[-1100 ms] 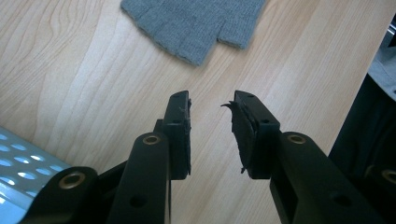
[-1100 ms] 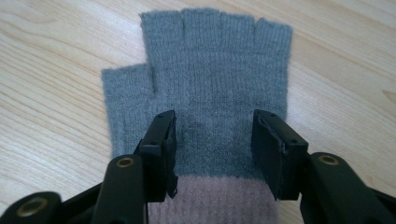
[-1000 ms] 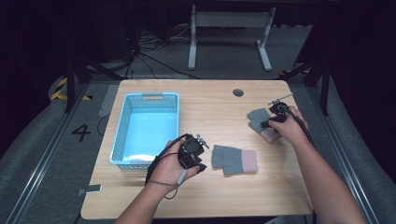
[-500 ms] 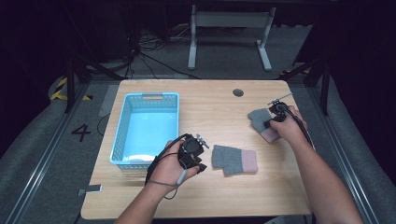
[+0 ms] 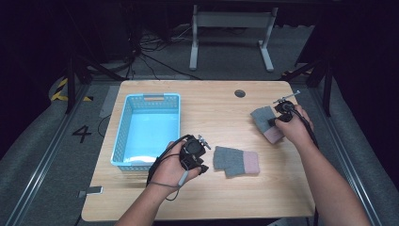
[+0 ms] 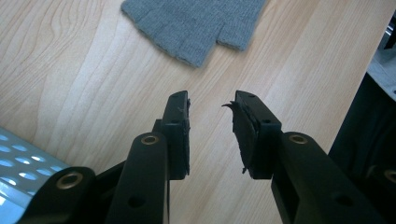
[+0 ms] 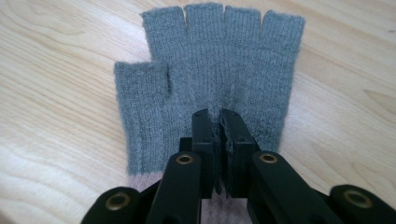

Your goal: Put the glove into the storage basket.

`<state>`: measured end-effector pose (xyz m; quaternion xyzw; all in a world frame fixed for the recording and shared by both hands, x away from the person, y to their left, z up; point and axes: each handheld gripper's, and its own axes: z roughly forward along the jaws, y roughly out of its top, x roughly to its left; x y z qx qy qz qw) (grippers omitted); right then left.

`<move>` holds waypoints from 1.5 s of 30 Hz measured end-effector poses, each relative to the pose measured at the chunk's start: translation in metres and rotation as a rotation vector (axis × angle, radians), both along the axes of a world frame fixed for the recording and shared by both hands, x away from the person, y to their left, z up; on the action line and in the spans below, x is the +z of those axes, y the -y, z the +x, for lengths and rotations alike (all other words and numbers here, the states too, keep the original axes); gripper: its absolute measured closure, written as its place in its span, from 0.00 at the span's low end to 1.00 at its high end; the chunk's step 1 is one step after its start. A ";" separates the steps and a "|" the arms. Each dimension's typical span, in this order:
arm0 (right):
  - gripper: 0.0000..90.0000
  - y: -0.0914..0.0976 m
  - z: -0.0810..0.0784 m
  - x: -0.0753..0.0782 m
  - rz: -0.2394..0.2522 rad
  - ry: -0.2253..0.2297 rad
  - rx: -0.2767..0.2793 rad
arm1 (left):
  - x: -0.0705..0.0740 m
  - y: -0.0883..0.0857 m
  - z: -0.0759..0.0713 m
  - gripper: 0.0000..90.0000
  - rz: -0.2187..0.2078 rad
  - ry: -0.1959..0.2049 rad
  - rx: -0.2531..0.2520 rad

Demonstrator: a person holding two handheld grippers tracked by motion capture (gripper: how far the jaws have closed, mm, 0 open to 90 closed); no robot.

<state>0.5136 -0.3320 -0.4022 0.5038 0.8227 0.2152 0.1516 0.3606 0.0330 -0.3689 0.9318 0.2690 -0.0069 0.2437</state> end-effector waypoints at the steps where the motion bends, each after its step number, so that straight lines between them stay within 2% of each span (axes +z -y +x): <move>1: 0.95 0.000 -0.002 0.002 0.005 0.003 0.003 | 0.000 0.001 0.000 0.75 0.001 0.001 -0.002; 7: 0.95 -0.001 -0.016 0.019 0.027 0.033 0.034 | 0.001 0.004 0.000 0.75 0.001 0.001 -0.014; 19: 0.95 -0.013 -0.048 0.046 0.040 0.061 0.165 | 0.003 0.005 0.000 0.74 -0.003 -0.003 -0.021; 31: 0.95 -0.033 -0.079 0.061 0.058 0.070 0.322 | 0.003 0.005 -0.001 0.74 -0.005 -0.007 -0.020; 39: 0.95 -0.046 -0.095 0.069 0.061 0.069 0.399 | 0.003 0.003 -0.001 0.74 -0.006 -0.007 -0.021; 45: 0.95 -0.055 -0.103 0.069 0.060 0.060 0.447 | 0.003 0.002 -0.002 0.73 -0.012 -0.013 -0.016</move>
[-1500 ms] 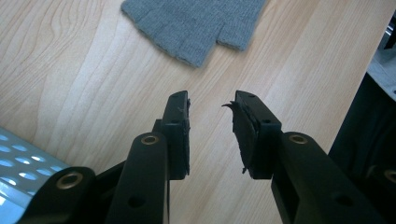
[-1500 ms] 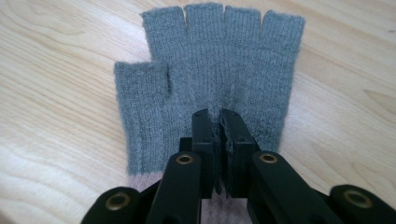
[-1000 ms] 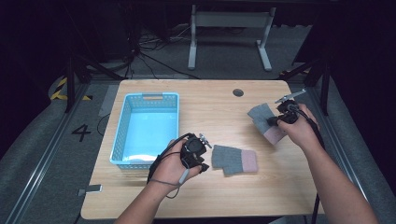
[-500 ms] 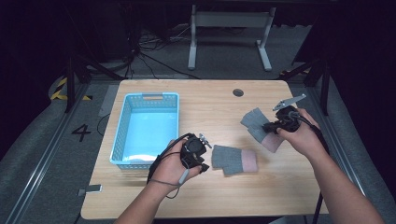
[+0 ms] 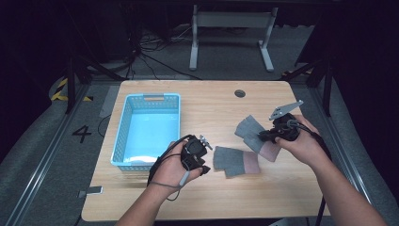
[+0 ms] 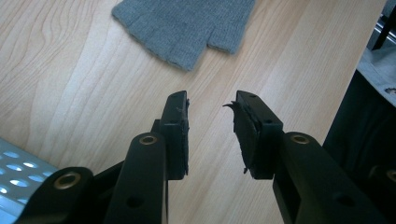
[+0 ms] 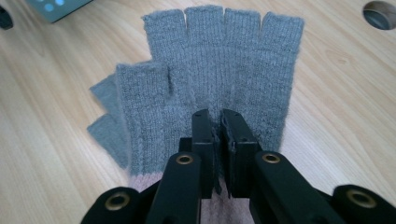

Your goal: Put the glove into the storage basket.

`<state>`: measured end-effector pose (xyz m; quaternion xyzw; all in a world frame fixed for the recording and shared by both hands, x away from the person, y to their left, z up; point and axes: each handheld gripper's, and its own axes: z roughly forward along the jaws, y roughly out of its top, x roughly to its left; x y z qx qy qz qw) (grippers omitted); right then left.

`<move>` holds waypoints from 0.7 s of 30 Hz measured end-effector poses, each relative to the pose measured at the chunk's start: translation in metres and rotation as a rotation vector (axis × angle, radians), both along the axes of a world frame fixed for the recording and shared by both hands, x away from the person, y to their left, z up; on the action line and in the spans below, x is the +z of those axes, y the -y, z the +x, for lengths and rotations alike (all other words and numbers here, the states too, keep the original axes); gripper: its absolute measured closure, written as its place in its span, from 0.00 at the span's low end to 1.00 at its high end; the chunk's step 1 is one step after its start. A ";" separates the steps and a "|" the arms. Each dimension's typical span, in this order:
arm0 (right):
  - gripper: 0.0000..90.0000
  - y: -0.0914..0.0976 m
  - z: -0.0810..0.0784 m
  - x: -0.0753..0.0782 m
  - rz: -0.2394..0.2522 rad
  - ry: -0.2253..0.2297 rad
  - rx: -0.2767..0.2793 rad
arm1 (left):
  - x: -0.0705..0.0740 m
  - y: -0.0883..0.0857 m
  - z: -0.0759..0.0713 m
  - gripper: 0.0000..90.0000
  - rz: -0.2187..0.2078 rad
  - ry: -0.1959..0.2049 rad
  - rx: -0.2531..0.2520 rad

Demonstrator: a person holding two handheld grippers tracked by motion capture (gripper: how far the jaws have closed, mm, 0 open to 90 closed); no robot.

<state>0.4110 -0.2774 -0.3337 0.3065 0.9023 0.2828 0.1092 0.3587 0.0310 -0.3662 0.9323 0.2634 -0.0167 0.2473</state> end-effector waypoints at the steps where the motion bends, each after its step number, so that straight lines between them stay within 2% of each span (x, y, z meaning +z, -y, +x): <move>1: 0.95 -0.002 -0.001 -0.001 -0.001 -0.004 0.007 | 0.000 0.000 0.000 0.73 -0.002 -0.002 0.001; 8: 0.95 -0.016 -0.008 -0.009 -0.003 -0.021 0.079 | 0.001 -0.004 0.000 0.73 -0.017 -0.006 0.007; 15: 0.95 -0.034 -0.013 -0.028 -0.022 -0.054 0.161 | 0.000 -0.004 0.000 0.74 -0.018 -0.008 0.014; 21: 0.94 -0.045 -0.015 -0.043 -0.035 -0.080 0.202 | -0.003 -0.003 0.001 0.74 -0.012 -0.011 0.009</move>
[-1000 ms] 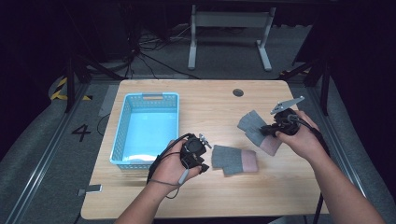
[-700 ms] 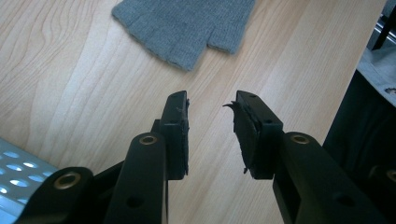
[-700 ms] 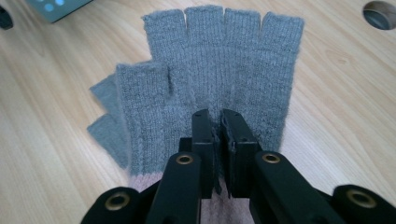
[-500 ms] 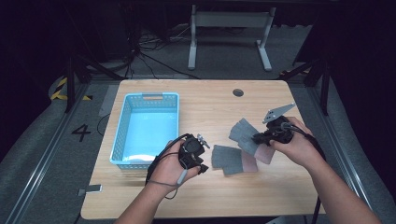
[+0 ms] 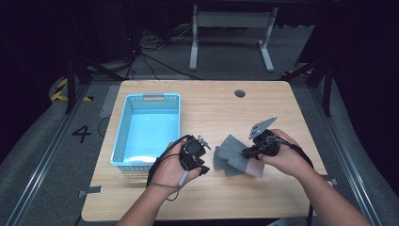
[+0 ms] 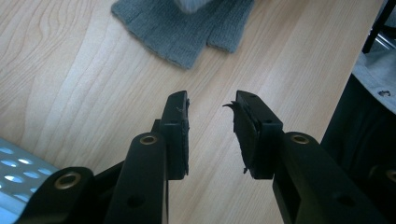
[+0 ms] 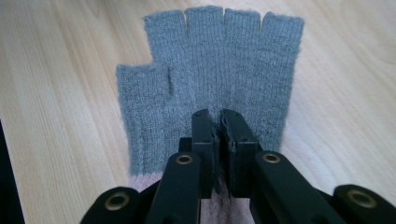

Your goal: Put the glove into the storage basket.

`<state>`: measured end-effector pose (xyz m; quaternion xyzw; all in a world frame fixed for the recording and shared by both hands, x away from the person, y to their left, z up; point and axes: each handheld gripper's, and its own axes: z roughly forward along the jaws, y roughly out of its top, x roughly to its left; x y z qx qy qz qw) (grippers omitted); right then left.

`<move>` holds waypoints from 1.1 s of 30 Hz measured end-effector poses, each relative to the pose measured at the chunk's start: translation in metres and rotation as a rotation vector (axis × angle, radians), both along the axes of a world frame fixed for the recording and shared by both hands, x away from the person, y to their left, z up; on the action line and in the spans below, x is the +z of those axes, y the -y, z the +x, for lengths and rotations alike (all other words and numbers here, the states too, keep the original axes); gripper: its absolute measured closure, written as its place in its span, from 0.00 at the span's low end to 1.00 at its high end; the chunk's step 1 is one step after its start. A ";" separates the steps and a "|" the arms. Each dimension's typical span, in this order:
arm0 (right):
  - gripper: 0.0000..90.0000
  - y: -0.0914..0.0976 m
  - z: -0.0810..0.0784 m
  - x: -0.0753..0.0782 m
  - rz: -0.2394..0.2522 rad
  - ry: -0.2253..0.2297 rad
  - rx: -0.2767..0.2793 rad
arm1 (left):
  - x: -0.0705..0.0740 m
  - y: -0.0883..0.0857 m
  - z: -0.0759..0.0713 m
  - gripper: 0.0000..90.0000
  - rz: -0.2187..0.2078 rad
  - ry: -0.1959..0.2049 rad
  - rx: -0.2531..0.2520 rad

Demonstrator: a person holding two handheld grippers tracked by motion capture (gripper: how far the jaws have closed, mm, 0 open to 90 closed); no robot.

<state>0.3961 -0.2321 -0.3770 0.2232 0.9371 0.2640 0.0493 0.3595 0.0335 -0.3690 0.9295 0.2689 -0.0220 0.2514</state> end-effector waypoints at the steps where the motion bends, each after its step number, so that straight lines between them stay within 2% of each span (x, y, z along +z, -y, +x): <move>1: 0.94 -0.002 0.000 -0.003 -0.004 -0.003 0.005 | -0.001 0.001 0.000 0.74 0.002 -0.001 0.003; 8: 0.94 -0.010 -0.002 -0.022 -0.038 -0.025 0.027 | -0.006 0.006 0.000 0.75 0.024 -0.005 -0.008; 12: 0.93 -0.014 -0.003 -0.030 -0.075 -0.026 0.030 | -0.011 0.010 0.001 0.80 0.044 -0.005 0.007; 17: 0.86 -0.016 -0.006 -0.035 -0.071 -0.029 0.016 | -0.017 0.014 0.003 0.82 0.064 -0.012 0.002; 20: 0.83 -0.014 -0.009 -0.034 -0.049 -0.012 0.008 | -0.020 0.016 0.003 0.83 0.068 -0.014 0.000; 23: 0.81 -0.009 -0.015 -0.028 0.010 0.009 -0.006 | -0.022 0.019 0.005 0.84 0.068 -0.013 -0.004; 26: 0.80 -0.002 -0.020 -0.021 0.043 0.027 -0.038 | -0.024 0.020 0.006 0.85 0.068 -0.012 -0.012; 29: 0.79 0.007 -0.024 -0.015 0.091 0.047 -0.084 | -0.024 0.021 0.006 0.88 0.047 -0.014 -0.010; 30: 0.79 0.009 -0.025 -0.014 0.101 0.049 -0.093 | -0.025 0.021 0.005 0.89 0.023 -0.029 0.002; 33: 0.78 0.021 -0.030 -0.011 0.121 0.056 -0.127 | -0.027 0.020 0.007 0.92 0.011 -0.026 0.009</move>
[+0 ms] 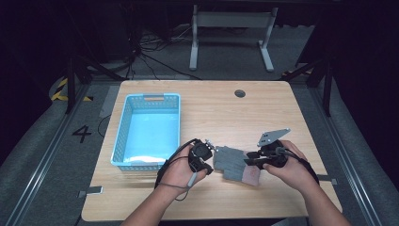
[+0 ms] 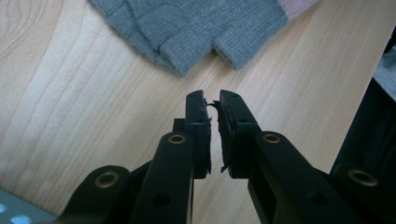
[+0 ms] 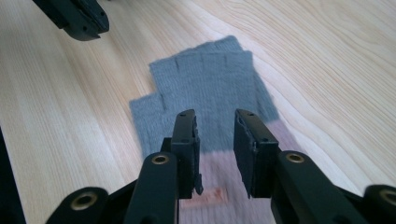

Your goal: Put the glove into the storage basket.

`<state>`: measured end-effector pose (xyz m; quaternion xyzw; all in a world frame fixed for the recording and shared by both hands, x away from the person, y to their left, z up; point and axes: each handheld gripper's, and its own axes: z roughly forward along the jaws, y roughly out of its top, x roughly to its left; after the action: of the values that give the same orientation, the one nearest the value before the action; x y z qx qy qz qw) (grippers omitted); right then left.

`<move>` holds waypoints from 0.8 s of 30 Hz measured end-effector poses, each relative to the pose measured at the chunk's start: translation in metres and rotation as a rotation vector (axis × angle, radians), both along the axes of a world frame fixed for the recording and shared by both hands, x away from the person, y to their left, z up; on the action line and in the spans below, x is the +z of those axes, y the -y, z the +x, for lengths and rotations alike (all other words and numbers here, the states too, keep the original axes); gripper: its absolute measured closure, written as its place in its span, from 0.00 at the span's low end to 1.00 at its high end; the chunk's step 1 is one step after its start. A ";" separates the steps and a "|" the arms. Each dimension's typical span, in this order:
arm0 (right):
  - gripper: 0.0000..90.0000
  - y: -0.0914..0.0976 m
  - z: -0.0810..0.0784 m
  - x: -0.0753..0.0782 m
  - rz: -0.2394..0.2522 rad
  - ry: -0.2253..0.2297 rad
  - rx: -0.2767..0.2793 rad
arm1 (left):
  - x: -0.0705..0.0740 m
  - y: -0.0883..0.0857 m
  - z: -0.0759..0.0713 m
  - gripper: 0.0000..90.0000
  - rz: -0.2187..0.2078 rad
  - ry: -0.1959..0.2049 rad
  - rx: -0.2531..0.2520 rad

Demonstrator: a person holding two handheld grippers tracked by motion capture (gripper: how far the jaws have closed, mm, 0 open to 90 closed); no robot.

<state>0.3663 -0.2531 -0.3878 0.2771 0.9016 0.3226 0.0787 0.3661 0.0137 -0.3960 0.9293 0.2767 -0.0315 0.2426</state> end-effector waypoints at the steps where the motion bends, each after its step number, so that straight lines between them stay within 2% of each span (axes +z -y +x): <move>1: 0.78 0.006 -0.002 0.001 0.009 -0.001 -0.015 | -0.001 0.000 0.001 0.92 -0.005 0.002 0.002; 5: 0.78 0.024 -0.003 0.000 -0.003 -0.015 -0.066 | -0.005 -0.001 0.003 0.90 -0.018 0.008 0.020; 10: 0.79 0.048 -0.001 -0.007 -0.032 -0.047 -0.127 | -0.008 0.000 0.006 0.91 -0.036 -0.006 0.003; 12: 0.79 0.053 -0.001 -0.010 -0.045 -0.057 -0.140 | -0.009 0.000 0.007 0.91 -0.031 0.002 0.001; 17: 0.81 0.058 0.000 -0.017 -0.071 -0.087 -0.144 | -0.014 0.003 0.010 0.92 -0.020 -0.002 0.003; 20: 0.81 0.057 -0.001 -0.022 -0.087 -0.115 -0.139 | -0.015 0.004 0.012 0.92 -0.004 0.005 -0.010; 24: 0.82 0.054 -0.002 -0.028 -0.104 -0.136 -0.125 | -0.017 0.007 0.013 0.91 -0.002 0.008 -0.021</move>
<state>0.3641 -0.3067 -0.4161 0.3497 0.9013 0.2502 0.0518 0.3794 0.0063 -0.4134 0.9320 0.2658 -0.0305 0.2445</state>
